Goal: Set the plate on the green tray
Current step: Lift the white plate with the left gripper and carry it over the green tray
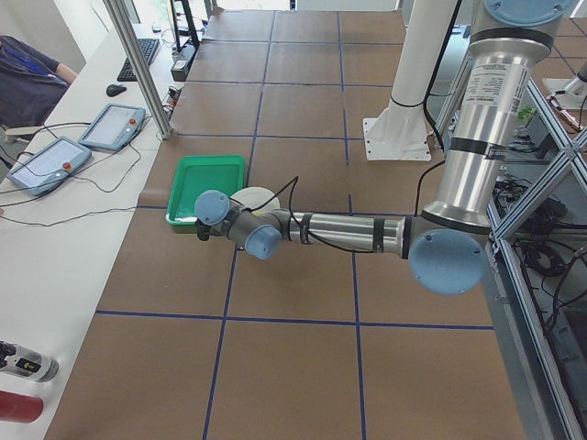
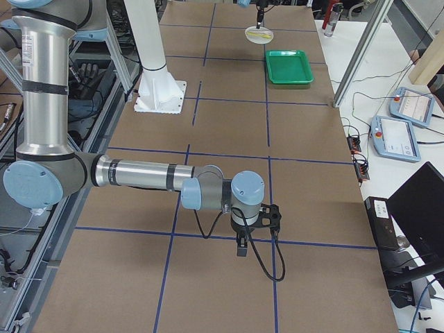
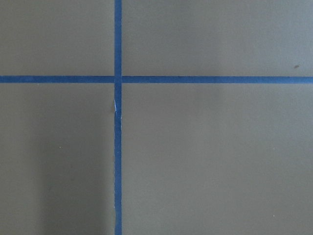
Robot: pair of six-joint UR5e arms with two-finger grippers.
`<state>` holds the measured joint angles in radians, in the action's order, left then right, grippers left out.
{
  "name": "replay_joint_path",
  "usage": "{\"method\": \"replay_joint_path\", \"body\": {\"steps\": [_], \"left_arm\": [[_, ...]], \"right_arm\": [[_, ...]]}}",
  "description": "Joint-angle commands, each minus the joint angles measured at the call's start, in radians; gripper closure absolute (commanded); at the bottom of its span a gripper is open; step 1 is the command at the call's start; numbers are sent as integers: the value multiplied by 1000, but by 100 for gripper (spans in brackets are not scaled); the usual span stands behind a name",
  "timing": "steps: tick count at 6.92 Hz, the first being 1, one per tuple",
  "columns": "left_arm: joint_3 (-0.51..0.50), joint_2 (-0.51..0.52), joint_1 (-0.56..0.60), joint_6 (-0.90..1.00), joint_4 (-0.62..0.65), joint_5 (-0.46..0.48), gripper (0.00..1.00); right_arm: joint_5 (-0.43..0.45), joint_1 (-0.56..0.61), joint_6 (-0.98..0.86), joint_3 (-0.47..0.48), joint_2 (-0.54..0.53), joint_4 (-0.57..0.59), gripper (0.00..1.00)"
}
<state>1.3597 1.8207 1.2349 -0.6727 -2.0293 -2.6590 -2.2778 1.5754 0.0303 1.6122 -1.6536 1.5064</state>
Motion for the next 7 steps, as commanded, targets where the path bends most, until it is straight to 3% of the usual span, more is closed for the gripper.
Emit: {"method": "replay_joint_path", "body": {"steps": [1,4,7], "left_arm": [[-153,206,-64,-208,-21,97,100],[-325,326,-147,-740,-334,262,100],[-390,361,-176,-886,-435,309,100]], "right_arm": [[0,0,0,0,0,0,0],[0,0,-1,0,0,0,0],[0,0,0,0,0,0,0]]}}
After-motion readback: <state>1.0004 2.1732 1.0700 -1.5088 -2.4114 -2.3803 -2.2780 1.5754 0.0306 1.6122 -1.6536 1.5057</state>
